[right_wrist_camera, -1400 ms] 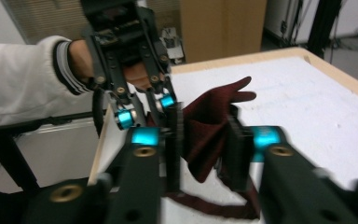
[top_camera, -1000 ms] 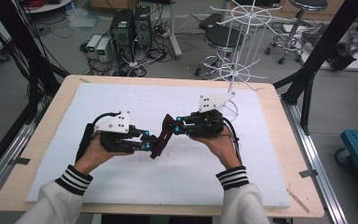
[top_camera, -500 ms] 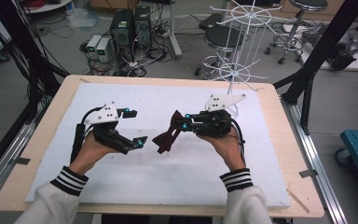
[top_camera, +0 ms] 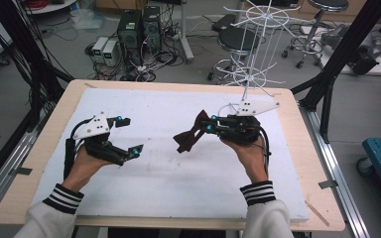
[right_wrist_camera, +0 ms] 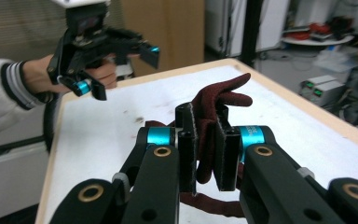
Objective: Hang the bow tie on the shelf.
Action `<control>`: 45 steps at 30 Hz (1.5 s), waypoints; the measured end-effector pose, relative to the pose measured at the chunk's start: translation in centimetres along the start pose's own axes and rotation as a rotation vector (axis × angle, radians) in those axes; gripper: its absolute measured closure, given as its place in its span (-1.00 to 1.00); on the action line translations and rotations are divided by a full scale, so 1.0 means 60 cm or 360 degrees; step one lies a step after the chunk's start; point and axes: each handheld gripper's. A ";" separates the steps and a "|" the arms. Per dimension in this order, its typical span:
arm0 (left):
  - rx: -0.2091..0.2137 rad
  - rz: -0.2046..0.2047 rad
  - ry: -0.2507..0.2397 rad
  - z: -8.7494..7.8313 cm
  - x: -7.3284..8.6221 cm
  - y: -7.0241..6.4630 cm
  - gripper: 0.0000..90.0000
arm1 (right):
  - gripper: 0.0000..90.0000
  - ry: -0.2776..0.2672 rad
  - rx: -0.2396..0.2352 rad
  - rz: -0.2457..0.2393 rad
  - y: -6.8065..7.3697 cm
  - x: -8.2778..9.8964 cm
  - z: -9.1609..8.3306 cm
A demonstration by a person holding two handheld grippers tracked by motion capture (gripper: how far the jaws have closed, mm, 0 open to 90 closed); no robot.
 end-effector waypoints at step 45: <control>-0.0363 -0.0105 -0.0128 -0.113 0.154 0.055 -0.96 | 0.84 -0.0169 0.0687 0.0005 -0.005 -0.009 -0.147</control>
Point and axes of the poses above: each handheld gripper's, and its own axes: z roughly forward along the jaws, x roughly out of its underside, y roughly to its left, and after that the axes turned 15 degrees about -x, right-handed
